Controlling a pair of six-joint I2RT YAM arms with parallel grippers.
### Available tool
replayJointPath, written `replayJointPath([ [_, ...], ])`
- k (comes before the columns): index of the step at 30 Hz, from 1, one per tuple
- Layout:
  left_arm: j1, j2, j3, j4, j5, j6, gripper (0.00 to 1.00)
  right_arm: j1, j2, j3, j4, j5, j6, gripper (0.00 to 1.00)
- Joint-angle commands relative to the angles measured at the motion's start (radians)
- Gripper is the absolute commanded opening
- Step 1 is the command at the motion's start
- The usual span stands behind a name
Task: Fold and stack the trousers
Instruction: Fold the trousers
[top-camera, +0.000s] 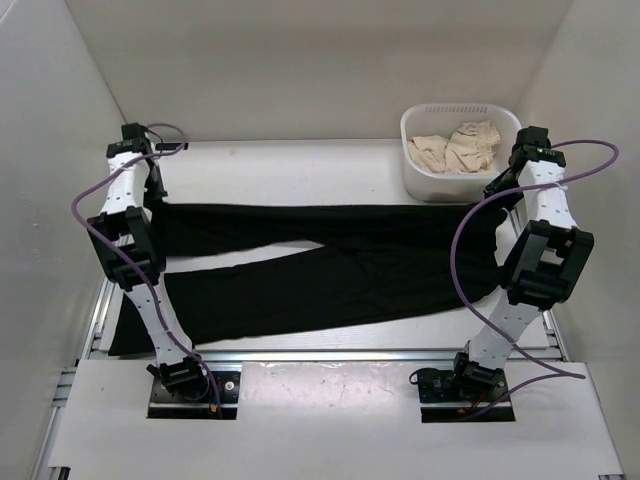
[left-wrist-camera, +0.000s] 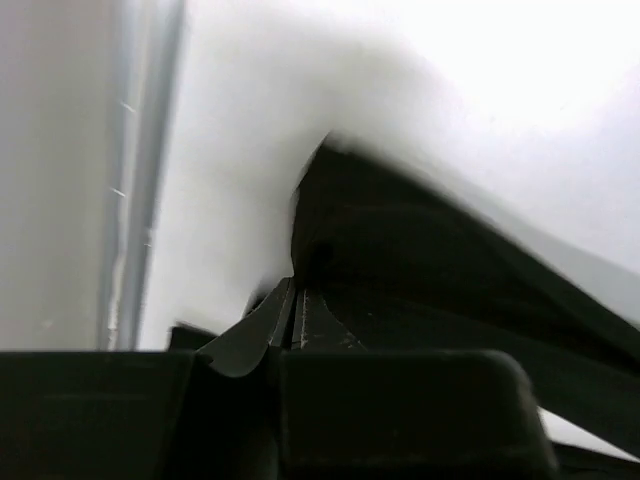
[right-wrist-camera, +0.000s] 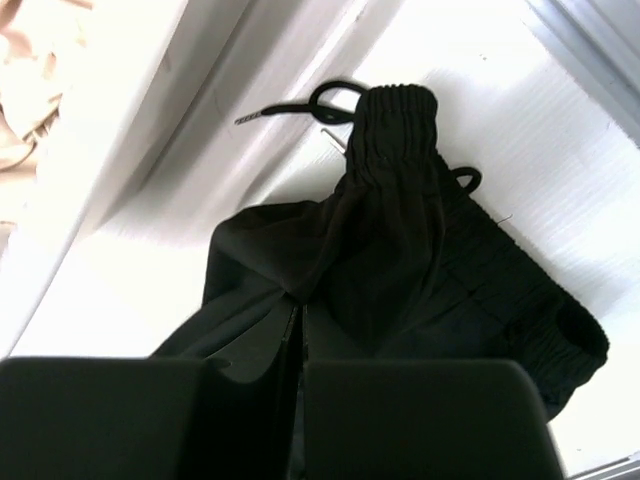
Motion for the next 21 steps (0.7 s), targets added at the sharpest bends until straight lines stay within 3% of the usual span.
replayJointPath([
  [1, -0.003, -0.120, 0.043, 0.047, -0.077, 0.000, 0.14, 0.002, -0.042, -0.008, 0.007, -0.017, -0.005, 0.00],
  [7, 0.018, -0.286, -0.035, 0.195, -0.131, 0.000, 0.14, 0.002, -0.071, -0.007, 0.018, -0.097, -0.020, 0.00],
  [10, 0.037, -0.455, -0.257, 0.195, -0.181, 0.000, 0.14, 0.002, -0.105, -0.025, -0.046, -0.136, -0.074, 0.00],
  [11, 0.037, -0.510, -0.445, 0.216, -0.207, 0.000, 0.14, 0.002, -0.117, -0.052, -0.106, -0.136, -0.083, 0.00],
  [14, 0.096, -0.718, -0.798, 0.304, -0.261, 0.000, 0.14, -0.007, -0.261, -0.296, -0.142, -0.114, -0.092, 0.00],
  [17, 0.193, -0.860, -0.983, 0.331, -0.261, 0.000, 0.14, -0.070, -0.400, -0.568, -0.102, -0.114, -0.092, 0.00],
  [21, 0.267, -0.963, -1.186, 0.383, -0.250, 0.000, 0.14, -0.094, -0.420, -0.681, -0.067, -0.125, -0.111, 0.00],
])
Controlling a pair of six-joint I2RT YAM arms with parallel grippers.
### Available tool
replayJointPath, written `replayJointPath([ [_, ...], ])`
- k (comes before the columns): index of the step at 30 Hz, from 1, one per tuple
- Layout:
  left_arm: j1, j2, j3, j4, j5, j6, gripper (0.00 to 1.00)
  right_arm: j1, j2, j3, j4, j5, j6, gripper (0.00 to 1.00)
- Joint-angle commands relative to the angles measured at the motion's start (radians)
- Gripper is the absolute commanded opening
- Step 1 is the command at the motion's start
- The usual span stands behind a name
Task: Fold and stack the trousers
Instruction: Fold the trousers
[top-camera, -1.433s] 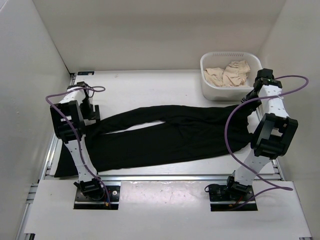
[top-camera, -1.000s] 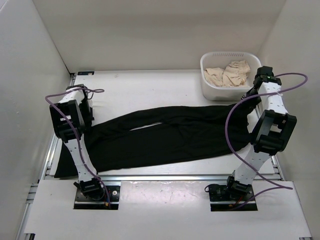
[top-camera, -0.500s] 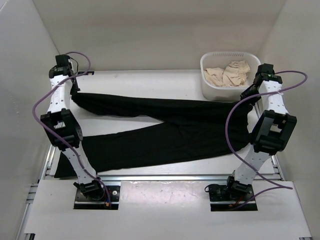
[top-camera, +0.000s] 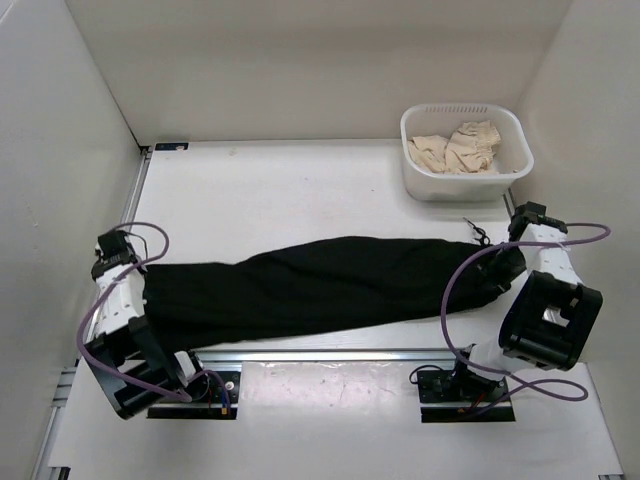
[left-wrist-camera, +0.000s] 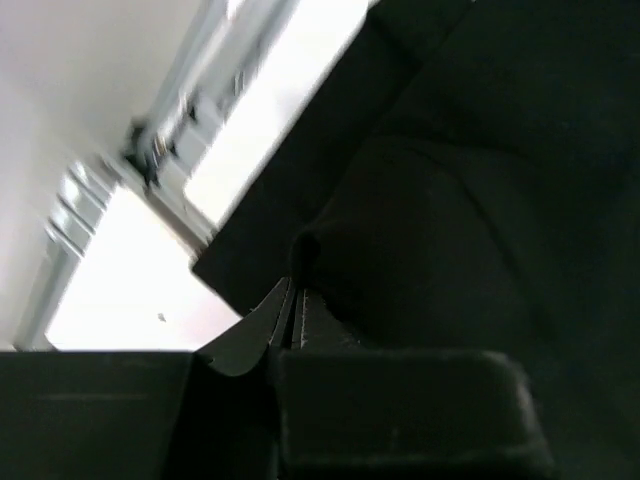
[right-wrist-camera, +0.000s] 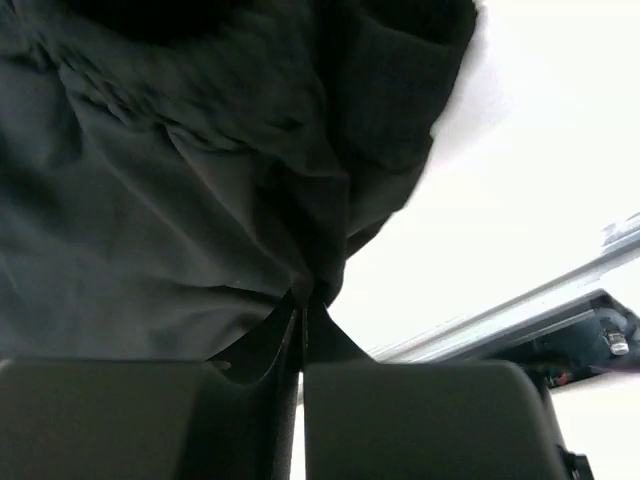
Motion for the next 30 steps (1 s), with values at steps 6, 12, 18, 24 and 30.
replayJointPath([
  [6, 0.070, -0.066, 0.022, 0.134, 0.002, 0.000, 0.14, -0.015, 0.079, 0.139, 0.016, -0.019, -0.034, 0.00],
  [12, 0.144, -0.004, 0.211, 0.134, 0.050, 0.000, 0.14, -0.015, 0.080, 0.264, -0.049, 0.059, -0.056, 0.00],
  [18, 0.188, 0.005, 0.269, 0.134, 0.081, 0.000, 0.14, -0.015, 0.061, 0.253, -0.058, 0.059, -0.056, 0.00],
  [24, 0.257, -0.110, 0.104, 0.134, -0.005, 0.000, 0.14, -0.015, -0.039, 0.056, -0.058, 0.034, -0.036, 0.00],
  [30, 0.271, -0.195, -0.236, 0.162, -0.105, 0.000, 0.14, -0.029, -0.046, -0.115, -0.012, 0.074, -0.026, 0.00],
])
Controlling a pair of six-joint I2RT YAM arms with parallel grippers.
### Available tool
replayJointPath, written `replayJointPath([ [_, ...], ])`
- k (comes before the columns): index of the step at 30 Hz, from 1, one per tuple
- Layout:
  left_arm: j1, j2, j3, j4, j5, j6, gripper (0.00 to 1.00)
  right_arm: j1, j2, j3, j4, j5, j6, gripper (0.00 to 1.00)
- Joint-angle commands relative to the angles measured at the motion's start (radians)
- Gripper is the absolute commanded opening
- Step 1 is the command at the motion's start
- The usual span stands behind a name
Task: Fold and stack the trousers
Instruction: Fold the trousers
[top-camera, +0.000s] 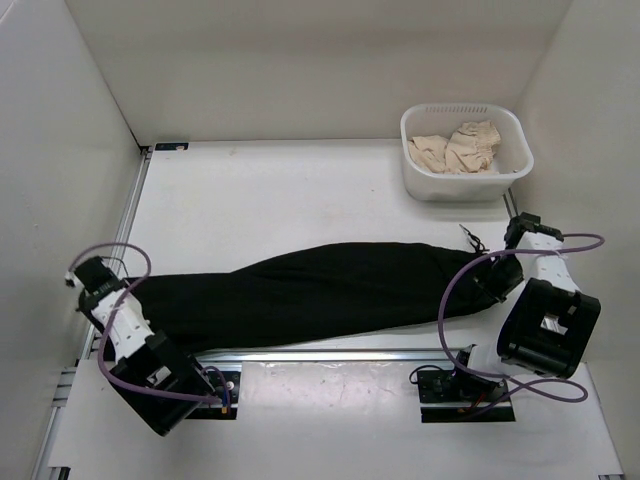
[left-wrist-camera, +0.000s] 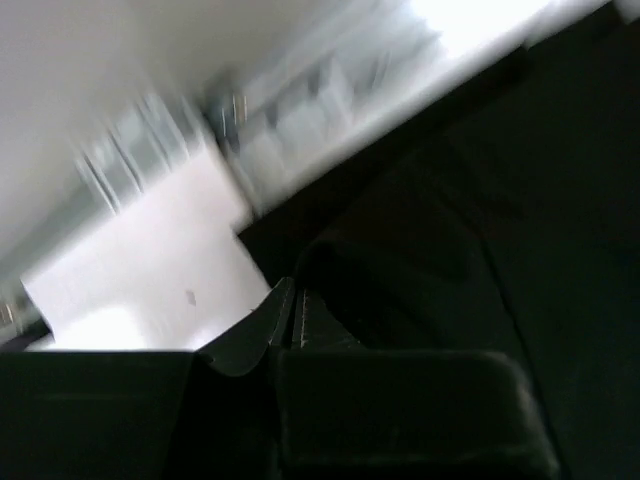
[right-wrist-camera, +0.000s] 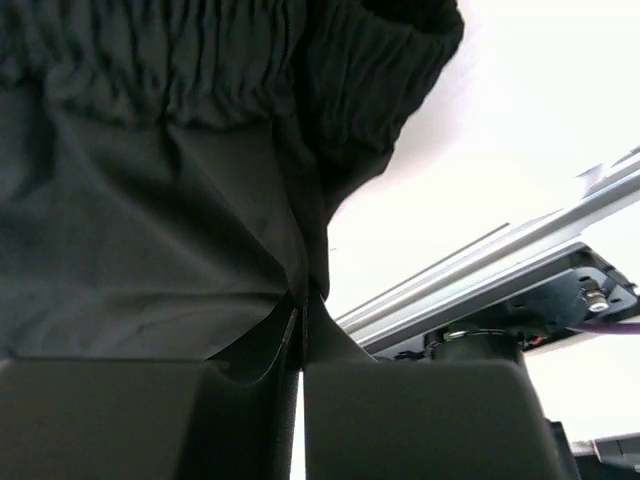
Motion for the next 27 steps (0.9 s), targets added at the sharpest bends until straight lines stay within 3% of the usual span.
replayJointPath([
  [1, 0.005, -0.028, -0.121, 0.058, -0.105, 0.001, 0.14, -0.021, 0.011, -0.030, 0.053, 0.063, -0.003, 0.00],
  [6, 0.014, -0.028, -0.200, 0.093, -0.125, 0.001, 0.14, -0.056, 0.054, -0.030, 0.073, 0.094, -0.014, 0.05],
  [9, 0.036, -0.017, -0.200, 0.105, -0.143, 0.001, 0.14, -0.065, 0.054, -0.030, 0.073, 0.094, -0.024, 0.13],
  [10, 0.049, -0.017, -0.200, 0.105, -0.143, 0.001, 0.14, -0.065, 0.054, -0.030, 0.073, 0.094, -0.024, 0.39],
  [11, 0.063, -0.005, -0.200, 0.114, -0.143, 0.001, 0.14, -0.065, 0.054, -0.030, 0.073, 0.094, -0.024, 0.58],
  [13, 0.074, -0.005, -0.200, 0.115, -0.166, 0.001, 0.14, -0.065, 0.043, -0.030, 0.059, 0.112, -0.024, 0.79],
  [14, 0.074, 0.006, -0.191, 0.115, -0.178, 0.001, 0.29, -0.065, 0.026, -0.021, 0.059, 0.135, -0.015, 0.89],
  [17, 0.074, 0.006, -0.159, 0.051, -0.212, 0.001, 0.78, -0.065, -0.052, 0.033, 0.034, 0.177, 0.020, 0.92],
  [18, 0.074, 0.006, -0.098, 0.026, -0.200, 0.001, 0.86, -0.055, -0.093, 0.054, 0.016, 0.207, 0.031, 0.93],
  [21, 0.074, 0.007, 0.019, -0.049, -0.191, 0.001, 0.89, 0.013, -0.118, 0.167, -0.027, 0.265, 0.083, 0.93],
  [23, 0.063, 0.045, 0.139, -0.085, -0.191, 0.001, 0.89, 0.120, -0.130, 0.244, -0.052, 0.339, 0.135, 0.93],
  [27, -0.054, 0.113, 0.269, -0.171, -0.124, 0.001, 0.87, 0.336, -0.141, 0.266, 0.037, 0.355, 0.190, 0.81],
])
